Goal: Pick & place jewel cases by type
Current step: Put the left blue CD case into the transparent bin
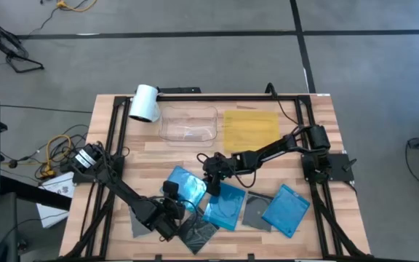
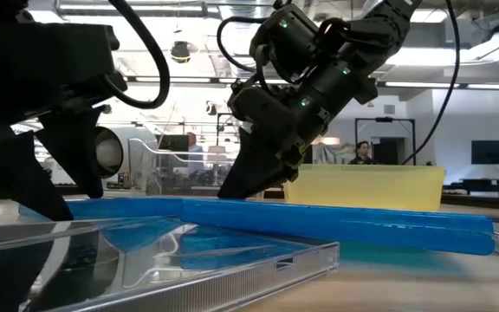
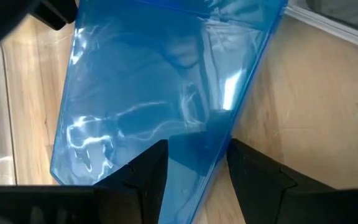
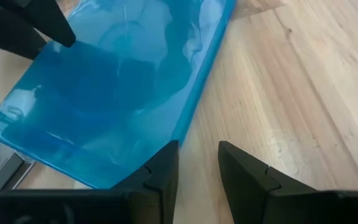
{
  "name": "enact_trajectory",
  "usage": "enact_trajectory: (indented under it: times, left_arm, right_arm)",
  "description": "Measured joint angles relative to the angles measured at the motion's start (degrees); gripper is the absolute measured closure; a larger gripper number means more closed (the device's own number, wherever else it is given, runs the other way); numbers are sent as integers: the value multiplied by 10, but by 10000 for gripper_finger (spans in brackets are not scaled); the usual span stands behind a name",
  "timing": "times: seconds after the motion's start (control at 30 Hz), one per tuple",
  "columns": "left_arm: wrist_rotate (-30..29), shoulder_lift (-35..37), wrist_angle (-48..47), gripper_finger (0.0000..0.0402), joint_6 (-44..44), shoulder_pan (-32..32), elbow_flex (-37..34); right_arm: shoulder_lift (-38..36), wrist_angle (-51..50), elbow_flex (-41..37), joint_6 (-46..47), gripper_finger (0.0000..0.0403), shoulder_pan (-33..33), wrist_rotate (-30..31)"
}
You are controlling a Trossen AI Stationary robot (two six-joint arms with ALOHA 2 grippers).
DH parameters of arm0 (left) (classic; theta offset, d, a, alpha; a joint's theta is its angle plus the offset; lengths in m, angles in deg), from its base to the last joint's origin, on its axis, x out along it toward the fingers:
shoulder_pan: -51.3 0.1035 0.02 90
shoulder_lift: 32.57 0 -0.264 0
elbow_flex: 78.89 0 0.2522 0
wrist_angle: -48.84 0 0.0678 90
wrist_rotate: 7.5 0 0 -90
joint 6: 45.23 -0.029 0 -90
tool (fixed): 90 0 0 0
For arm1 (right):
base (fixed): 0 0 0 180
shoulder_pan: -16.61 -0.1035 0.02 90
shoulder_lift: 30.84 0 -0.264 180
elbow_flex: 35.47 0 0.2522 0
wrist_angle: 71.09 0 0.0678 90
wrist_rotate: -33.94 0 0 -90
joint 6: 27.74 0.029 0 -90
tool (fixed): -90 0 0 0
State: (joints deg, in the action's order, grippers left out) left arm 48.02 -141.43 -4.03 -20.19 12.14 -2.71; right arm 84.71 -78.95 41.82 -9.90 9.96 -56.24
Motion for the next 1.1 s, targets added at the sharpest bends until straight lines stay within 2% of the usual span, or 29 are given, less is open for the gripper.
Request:
enact_trajectory:
  times: [0.4,0.6,0.93,1.1]
  left_arm:
    - [-83,-1,-16,242,1,-12,-1]
    - [-99,-1,-27,244,2,-14,-1]
    - [-116,-1,-43,328,-5,-16,-1]
    - [-141,-1,-43,344,-5,-25,0]
  right_arm:
    - [0,-13,-1,-14,296,1,-13]
    - [0,-12,-1,-18,296,0,-15]
    - [0,-12,0,-18,296,0,-14]
    - [0,-18,0,-18,296,0,-14]
